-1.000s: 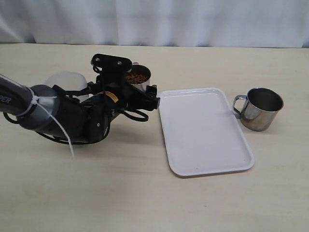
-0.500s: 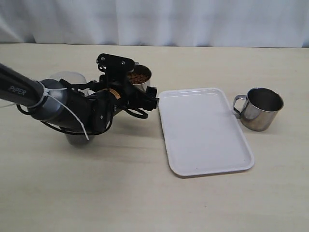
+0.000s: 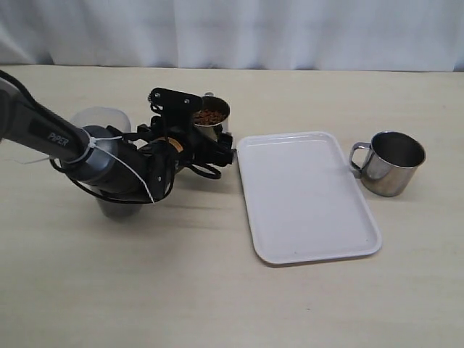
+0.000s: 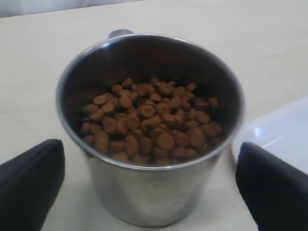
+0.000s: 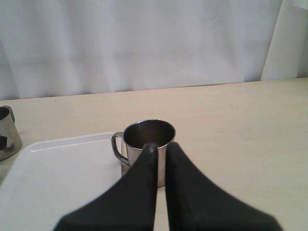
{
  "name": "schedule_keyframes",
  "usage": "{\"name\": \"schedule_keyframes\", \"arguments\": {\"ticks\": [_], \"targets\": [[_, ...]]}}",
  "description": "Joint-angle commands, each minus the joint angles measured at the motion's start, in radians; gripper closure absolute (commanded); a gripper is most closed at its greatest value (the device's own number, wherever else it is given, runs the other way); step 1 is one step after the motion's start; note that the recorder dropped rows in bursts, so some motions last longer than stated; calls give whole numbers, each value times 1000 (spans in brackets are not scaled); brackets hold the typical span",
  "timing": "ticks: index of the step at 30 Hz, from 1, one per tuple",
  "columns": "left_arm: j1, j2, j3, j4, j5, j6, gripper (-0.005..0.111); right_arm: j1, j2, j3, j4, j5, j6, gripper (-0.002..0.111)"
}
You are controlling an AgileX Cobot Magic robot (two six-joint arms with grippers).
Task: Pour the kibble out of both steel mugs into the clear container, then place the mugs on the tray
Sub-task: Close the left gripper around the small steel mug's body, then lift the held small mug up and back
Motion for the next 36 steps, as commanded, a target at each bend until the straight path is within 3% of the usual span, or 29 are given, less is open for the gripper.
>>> {"name": "schedule_keyframes", "arguments": {"ticks": [1, 7, 19, 33, 36], "targets": [[28, 3, -4, 58, -13, 2, 20, -7, -4, 3, -8, 4, 0, 104], [40, 3, -10, 137, -50, 2, 20, -7, -4, 3, -8, 4, 0, 104], [40, 17, -16, 141, -61, -5, 20, -7, -4, 3, -8, 4, 0, 104], [38, 140, -175, 139, 4, -28, 21, -7, -4, 3, -8, 4, 0, 104], [38, 141, -175, 173, 23, -28, 30, -7, -4, 3, -8, 4, 0, 104]]}}
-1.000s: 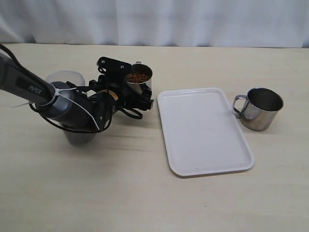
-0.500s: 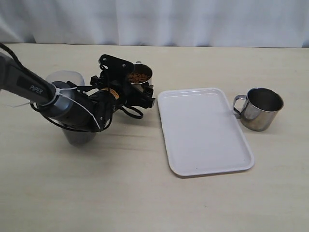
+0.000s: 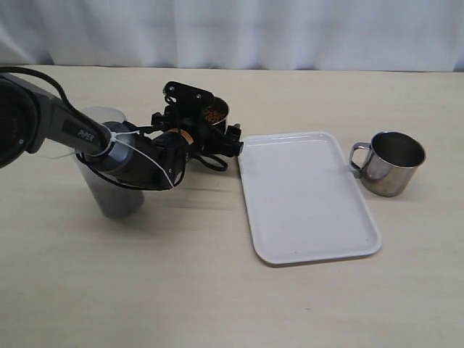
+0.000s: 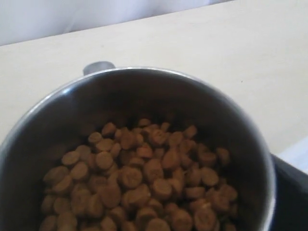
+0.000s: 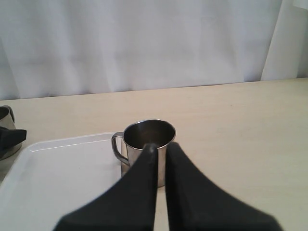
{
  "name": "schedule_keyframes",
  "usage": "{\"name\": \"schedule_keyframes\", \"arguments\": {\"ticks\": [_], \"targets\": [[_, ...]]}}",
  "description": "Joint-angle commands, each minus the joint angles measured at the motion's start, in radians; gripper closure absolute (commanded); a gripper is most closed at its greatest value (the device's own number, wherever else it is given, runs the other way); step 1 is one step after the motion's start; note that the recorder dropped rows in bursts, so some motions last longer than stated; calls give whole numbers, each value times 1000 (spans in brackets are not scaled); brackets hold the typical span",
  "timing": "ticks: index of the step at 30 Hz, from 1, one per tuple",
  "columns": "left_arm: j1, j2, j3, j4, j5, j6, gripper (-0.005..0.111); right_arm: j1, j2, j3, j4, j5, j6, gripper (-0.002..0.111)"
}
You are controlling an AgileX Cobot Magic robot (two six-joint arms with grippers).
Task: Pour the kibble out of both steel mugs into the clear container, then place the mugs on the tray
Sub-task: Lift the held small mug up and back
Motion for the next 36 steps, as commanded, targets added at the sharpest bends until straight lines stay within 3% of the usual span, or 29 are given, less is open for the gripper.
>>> {"name": "schedule_keyframes", "arguments": {"ticks": [1, 6, 13, 22, 36], "targets": [[1, 10, -3, 47, 38, -7, 37, -7, -4, 3, -8, 4, 0, 104], [1, 10, -9, 37, 66, -7, 68, -7, -4, 3, -8, 4, 0, 104], [1, 6, -14, 37, 62, -7, 94, -7, -4, 3, -8, 4, 0, 104], [-6, -35, -14, 39, 65, -8, 95, -7, -4, 3, -8, 4, 0, 104], [-111, -192, -14, 49, 64, -11, 95, -7, -4, 3, -8, 4, 0, 104]]}}
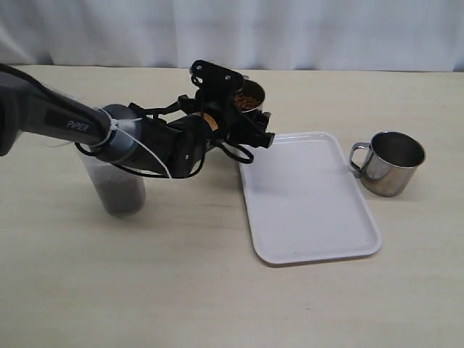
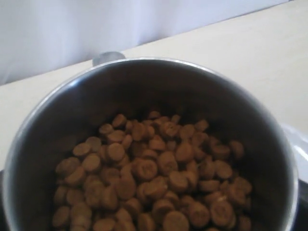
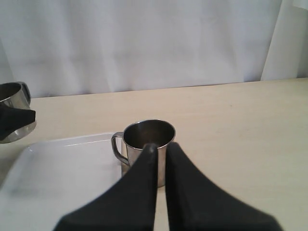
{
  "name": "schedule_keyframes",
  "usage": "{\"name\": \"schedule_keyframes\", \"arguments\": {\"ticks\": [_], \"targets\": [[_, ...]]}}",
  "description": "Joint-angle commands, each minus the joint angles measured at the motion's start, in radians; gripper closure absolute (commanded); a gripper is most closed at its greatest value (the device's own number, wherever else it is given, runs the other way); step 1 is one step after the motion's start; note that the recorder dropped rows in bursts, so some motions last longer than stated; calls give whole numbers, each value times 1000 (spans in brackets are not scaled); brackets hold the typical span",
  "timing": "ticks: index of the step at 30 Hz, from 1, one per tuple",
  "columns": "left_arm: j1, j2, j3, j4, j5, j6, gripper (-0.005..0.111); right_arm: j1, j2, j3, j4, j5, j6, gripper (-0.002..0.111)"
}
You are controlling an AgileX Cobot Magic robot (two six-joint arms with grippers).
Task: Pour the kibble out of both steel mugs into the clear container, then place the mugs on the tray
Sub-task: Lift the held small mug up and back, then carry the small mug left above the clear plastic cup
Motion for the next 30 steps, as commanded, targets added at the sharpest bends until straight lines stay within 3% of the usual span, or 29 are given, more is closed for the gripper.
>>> {"name": "schedule_keyframes", "arguments": {"ticks": [1, 10, 14, 16, 22, 25, 30], "targets": [[-23, -68, 0, 6, -48, -6, 95, -7, -4, 3, -8, 4, 0, 104], [-37, -297, 0, 9, 224, 2, 95, -7, -4, 3, -8, 4, 0, 104], [-37, -436, 0, 113, 369, 5, 98, -7, -4, 3, -8, 4, 0, 104], [-37, -510, 0, 157, 459, 17, 107, -7, -4, 3, -8, 4, 0, 104], [-35, -688, 0, 237, 701, 87, 107, -7, -4, 3, -8, 4, 0, 104], [-31, -758, 38, 318, 760, 40, 107, -7, -4, 3, -8, 4, 0, 104], [39, -904, 195, 581, 756, -216, 107, -7, -4, 3, -8, 4, 0, 104]]}}
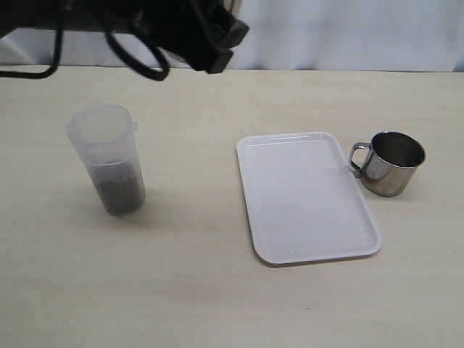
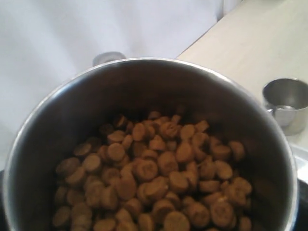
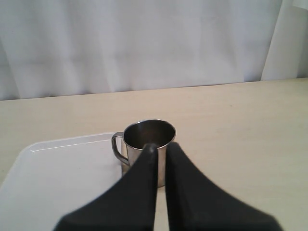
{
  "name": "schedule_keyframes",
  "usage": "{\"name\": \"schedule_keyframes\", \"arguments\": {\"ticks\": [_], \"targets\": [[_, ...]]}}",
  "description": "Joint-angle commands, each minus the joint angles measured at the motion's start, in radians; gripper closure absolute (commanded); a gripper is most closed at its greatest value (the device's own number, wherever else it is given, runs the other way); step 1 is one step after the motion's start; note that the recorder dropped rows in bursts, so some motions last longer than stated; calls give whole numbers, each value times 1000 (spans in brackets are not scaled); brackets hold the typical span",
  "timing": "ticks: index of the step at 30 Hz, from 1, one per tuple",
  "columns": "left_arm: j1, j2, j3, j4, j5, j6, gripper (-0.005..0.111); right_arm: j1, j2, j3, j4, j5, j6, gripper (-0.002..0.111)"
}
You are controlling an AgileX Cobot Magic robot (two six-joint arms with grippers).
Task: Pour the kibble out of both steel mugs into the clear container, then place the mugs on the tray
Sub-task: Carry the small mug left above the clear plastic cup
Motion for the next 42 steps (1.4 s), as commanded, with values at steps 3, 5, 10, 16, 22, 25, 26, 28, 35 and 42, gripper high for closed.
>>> {"name": "schedule_keyframes", "arguments": {"ticks": [3, 5, 10, 16, 22, 25, 26, 28, 35, 42], "targets": [[106, -193, 182, 336, -9, -295, 107, -7, -4, 3, -8, 4, 0, 104], [137, -241, 227, 418, -7, -342, 107, -7, -4, 3, -8, 4, 0, 104], [205, -285, 282, 553, 36, -428, 107, -7, -4, 3, -8, 4, 0, 104], [222, -252, 289, 770, 136, -500, 107, -7, -4, 3, -8, 4, 0, 104], [222, -171, 289, 994, 269, -679, 107, -7, -4, 3, -8, 4, 0, 104], [222, -92, 289, 1017, 289, -676, 107, -7, -4, 3, -8, 4, 0, 104], [222, -74, 289, 1023, 290, -676, 107, -7, -4, 3, -8, 4, 0, 104], [222, -44, 289, 1047, 288, -676, 107, -7, -4, 3, -8, 4, 0, 104], [222, -43, 354, 1074, 258, -522, 107, -7, -4, 3, -8, 4, 0, 104], [220, -44, 354, 1076, 223, -402, 107, -7, -4, 3, -8, 4, 0, 104]]}}
